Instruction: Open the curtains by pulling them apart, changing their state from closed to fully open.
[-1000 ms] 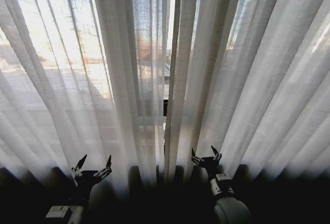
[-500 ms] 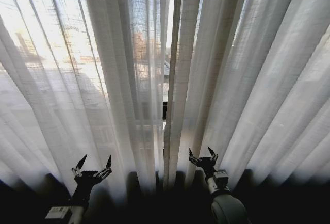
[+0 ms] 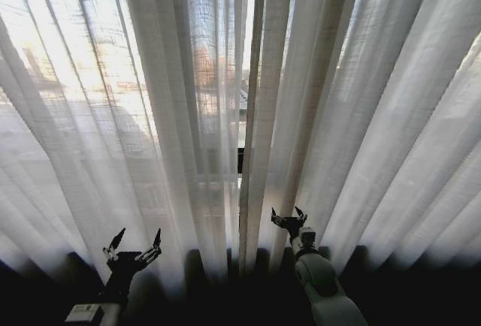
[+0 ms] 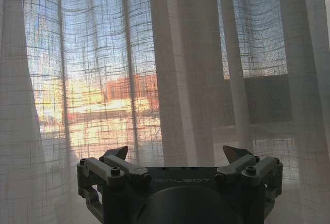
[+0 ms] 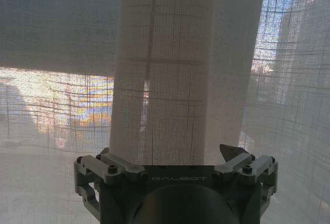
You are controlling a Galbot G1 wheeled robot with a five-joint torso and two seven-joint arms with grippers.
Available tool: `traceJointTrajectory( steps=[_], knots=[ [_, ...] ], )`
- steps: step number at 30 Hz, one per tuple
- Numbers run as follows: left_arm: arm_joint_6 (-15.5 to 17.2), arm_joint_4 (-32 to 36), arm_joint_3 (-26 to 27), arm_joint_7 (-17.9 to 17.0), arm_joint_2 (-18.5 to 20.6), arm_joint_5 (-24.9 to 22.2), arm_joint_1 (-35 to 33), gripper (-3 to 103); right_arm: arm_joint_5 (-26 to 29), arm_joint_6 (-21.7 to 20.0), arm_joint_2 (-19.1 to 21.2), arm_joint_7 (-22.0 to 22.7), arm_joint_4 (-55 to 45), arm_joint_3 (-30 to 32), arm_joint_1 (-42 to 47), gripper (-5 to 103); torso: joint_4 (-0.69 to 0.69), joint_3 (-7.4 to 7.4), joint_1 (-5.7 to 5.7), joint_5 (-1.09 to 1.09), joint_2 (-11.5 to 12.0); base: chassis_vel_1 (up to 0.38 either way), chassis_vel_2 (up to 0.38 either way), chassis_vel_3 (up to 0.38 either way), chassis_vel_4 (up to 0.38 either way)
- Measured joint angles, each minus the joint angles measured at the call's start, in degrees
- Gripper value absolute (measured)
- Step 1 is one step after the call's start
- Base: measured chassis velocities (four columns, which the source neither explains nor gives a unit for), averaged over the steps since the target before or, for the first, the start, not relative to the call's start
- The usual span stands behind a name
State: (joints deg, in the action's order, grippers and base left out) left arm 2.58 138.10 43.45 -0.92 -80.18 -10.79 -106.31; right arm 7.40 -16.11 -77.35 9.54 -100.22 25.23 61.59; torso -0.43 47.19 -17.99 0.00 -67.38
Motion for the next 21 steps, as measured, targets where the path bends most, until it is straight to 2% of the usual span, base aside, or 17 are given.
traceJointTrajectory(
  steps=[1,4,8,10,13,16,19,20,21],
  knots=[
    [-0.2,-0.2,0.2,0.0,0.0,-0.1,0.0,100,-0.1,0.1,0.0,0.0,1.7,0.1,-1.4,102,0.0,0.0,0.0,0.0,0.0,0.0,0.0,0.0,0.0],
    [-0.4,-0.5,0.4,0.0,0.0,-0.2,0.0,100,-0.1,0.7,-0.2,-0.1,4.8,0.3,-3.7,100,-0.01,0.0,0.0,0.01,0.0,0.0,0.0,0.0,0.0],
    [-0.4,-0.7,0.7,0.0,0.2,-0.3,0.2,100,-0.3,1.8,-0.7,-0.5,7.5,1.2,-5.4,79,-0.01,0.0,-0.01,0.02,0.0,0.0,0.0,0.0,0.0],
    [-0.4,-0.7,0.8,0.1,0.3,-0.4,0.2,100,-0.3,1.9,-0.8,-0.7,7.5,1.4,-5.4,79,0.0,0.0,-0.01,0.01,0.0,0.0,0.0,0.0,0.0],
    [-0.5,-0.9,0.8,0.1,0.6,-0.5,0.4,100,-0.3,2.0,-0.7,-1.0,6.4,1.6,-4.4,62,-0.01,0.0,0.0,0.01,0.0,0.0,0.0,0.0,0.0],
    [-0.5,-1.0,0.7,0.1,0.7,-0.5,0.7,100,-0.2,2.0,-0.5,-1.1,5.5,1.7,-3.7,57,-0.01,0.0,0.0,0.01,0.0,0.0,0.0,0.0,0.0],
    [-0.5,-1.1,0.5,0.1,0.7,-0.5,0.9,100,-0.1,2.0,-0.3,-1.1,4.1,1.7,-2.7,40,-0.01,0.0,-0.01,0.01,0.0,0.0,0.0,0.0,0.0],
    [-0.5,-1.1,0.5,0.1,0.7,-0.5,0.9,100,-0.1,2.0,-0.3,-1.1,4.1,1.7,-2.7,40,-0.01,0.0,-0.01,0.01,0.0,0.0,0.0,0.0,0.0],
    [-0.5,-1.1,0.5,0.1,0.7,-0.5,0.9,100,0.0,2.0,-0.3,-1.1,3.9,1.7,-2.5,35,-0.01,0.0,0.0,0.01,0.0,0.0,0.0,0.0,0.0]
  ],
)
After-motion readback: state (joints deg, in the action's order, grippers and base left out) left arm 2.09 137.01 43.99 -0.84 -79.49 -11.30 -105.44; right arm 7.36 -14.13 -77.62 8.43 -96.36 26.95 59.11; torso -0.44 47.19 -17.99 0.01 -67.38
